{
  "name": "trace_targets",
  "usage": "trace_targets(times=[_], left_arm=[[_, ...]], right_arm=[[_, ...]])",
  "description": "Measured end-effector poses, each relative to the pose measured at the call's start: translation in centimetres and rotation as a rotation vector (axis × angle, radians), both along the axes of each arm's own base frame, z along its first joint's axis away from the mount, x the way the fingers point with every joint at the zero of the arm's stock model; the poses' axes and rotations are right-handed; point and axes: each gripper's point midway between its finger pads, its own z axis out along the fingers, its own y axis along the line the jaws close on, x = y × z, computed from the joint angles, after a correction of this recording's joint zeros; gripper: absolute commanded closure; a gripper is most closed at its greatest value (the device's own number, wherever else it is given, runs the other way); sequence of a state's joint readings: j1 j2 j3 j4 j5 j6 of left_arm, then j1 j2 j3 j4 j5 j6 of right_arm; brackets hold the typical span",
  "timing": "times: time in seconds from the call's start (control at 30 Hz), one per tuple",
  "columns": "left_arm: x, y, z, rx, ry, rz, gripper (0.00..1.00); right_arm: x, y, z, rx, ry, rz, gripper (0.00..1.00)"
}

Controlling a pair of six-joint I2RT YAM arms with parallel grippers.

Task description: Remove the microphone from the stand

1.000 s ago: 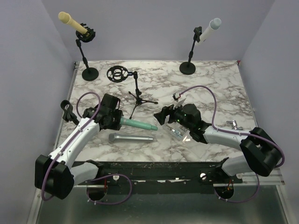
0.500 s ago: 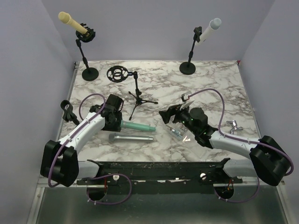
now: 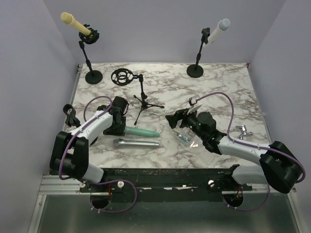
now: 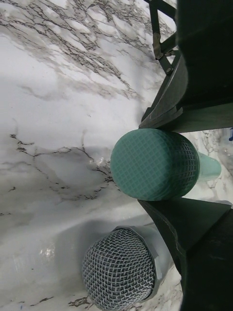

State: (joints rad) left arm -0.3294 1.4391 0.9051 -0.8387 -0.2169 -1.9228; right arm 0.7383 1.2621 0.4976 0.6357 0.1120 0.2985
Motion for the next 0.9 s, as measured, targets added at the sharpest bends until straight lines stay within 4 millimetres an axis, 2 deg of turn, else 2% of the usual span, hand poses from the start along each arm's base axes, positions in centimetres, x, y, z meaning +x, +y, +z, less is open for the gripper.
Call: trace_targets(times=[0.4, 0.57, 0.7, 0.83, 0.9], left_arm=[[0.6, 0.5, -2.1, 0.009, 0.050, -0.001, 0.82], [0.6, 0.3, -2.6, 0.000, 0.065, -0.007, 0.66], [0.6, 0.3, -2.7, -0.001, 0.068, -0.012, 0.64], [0.7, 0.3, -2.8, -0.004, 0.071, -0.014, 0.55], [0.8, 0.4, -2.9, -0.006, 0.071, -0.015, 0.54]], right_arm=[[0.0, 0.0, 0.0, 0.002, -0.002, 0.000, 0.09], [0.1, 0.1, 0.1, 0.004, -0.005, 0.000, 0.09], [0.1, 0.1, 0.2, 0.008, -0.008, 0.000, 0.10], [0.1, 0.1, 0.3, 0.009, -0.010, 0.000, 0.09], [0.1, 0.1, 0.3, 0.011, -0.012, 0.000, 0.10]])
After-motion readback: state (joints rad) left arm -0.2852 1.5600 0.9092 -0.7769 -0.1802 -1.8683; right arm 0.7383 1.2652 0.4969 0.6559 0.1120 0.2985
